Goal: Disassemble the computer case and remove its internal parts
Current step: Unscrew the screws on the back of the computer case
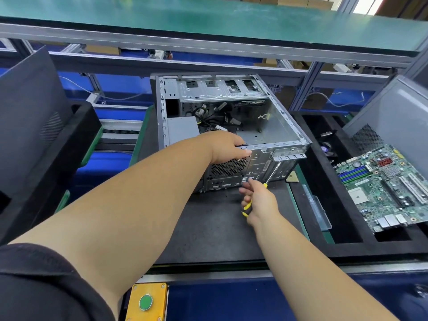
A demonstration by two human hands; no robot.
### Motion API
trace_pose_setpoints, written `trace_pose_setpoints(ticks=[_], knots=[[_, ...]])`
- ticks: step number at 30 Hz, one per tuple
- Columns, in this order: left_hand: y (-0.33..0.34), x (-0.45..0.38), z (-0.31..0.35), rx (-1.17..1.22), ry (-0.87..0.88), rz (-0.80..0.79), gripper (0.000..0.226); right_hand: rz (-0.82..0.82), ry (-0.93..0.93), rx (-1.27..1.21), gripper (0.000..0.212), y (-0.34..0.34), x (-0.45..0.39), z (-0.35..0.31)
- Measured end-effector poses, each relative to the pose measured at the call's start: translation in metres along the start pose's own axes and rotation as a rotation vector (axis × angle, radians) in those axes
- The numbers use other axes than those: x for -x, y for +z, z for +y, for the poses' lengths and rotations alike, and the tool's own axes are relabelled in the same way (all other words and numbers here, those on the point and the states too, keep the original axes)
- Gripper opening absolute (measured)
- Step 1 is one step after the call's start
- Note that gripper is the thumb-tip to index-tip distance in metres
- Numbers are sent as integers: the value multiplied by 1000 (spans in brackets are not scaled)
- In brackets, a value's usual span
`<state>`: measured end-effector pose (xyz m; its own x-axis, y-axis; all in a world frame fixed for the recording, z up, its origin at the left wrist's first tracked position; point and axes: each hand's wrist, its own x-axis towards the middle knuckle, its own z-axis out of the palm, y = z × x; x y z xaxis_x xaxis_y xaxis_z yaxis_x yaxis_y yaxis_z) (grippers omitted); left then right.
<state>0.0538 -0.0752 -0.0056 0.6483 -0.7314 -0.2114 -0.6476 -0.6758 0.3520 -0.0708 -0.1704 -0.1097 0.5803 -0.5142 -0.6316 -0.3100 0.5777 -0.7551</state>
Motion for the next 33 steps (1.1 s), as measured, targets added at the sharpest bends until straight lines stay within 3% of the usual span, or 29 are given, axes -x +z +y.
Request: trace_pose_setpoints(ticks=[7,14,33], knots=[[1,0,-1,1,18,9,51,37,80,-167,29,26,-14,-1],[1,0,-1,-15,16,11,49,-39,148,-286,28,26,-11,-6],[1,2,-1,-48,8,5,56,94,52,-229,15,14,-16,-4]])
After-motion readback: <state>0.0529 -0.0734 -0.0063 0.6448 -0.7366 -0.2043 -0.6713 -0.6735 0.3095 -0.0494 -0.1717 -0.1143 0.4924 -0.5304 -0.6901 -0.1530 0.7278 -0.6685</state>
